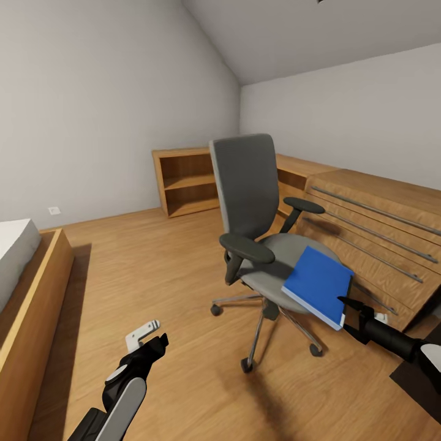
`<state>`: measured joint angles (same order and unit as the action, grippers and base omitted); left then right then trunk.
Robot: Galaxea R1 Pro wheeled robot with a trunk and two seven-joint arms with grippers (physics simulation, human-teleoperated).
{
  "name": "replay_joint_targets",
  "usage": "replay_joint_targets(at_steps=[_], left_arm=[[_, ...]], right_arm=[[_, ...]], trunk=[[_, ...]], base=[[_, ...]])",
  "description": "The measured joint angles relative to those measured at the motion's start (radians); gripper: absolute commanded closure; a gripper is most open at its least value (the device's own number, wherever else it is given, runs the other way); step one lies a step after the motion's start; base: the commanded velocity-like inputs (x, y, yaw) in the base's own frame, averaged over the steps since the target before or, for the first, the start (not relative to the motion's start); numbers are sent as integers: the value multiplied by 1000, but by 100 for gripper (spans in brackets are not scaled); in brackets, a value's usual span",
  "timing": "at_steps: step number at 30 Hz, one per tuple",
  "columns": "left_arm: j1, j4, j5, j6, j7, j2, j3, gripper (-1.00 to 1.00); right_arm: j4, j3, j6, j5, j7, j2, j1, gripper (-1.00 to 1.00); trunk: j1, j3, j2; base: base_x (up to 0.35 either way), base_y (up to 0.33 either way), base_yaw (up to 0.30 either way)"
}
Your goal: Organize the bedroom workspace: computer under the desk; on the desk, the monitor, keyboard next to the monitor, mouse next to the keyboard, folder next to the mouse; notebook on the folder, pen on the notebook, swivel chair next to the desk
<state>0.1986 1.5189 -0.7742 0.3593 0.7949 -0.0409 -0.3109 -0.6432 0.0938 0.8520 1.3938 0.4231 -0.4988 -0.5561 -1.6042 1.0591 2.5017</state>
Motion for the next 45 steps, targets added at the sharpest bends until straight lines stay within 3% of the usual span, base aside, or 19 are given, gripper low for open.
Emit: replay_joint_targets(at_steps=[37,38,45], left_arm=[[0,-1,0,0,0,-1,-3,-100],[0,-1,0,0,0,-1,-3,-100],[0,-2,0,0,0,-1,-3,-100]], right_arm=[[0,-5,0,-2,-2,2,0,-100],[0,-5,0,-2,-2,2,0,100],[-3,-5,1,3,-1,2,0,100]], trunk=[[0,0,0],[0,0,0],[0,0,0]], base=[[11,13,0],[0,0,0],[0,0,0]])
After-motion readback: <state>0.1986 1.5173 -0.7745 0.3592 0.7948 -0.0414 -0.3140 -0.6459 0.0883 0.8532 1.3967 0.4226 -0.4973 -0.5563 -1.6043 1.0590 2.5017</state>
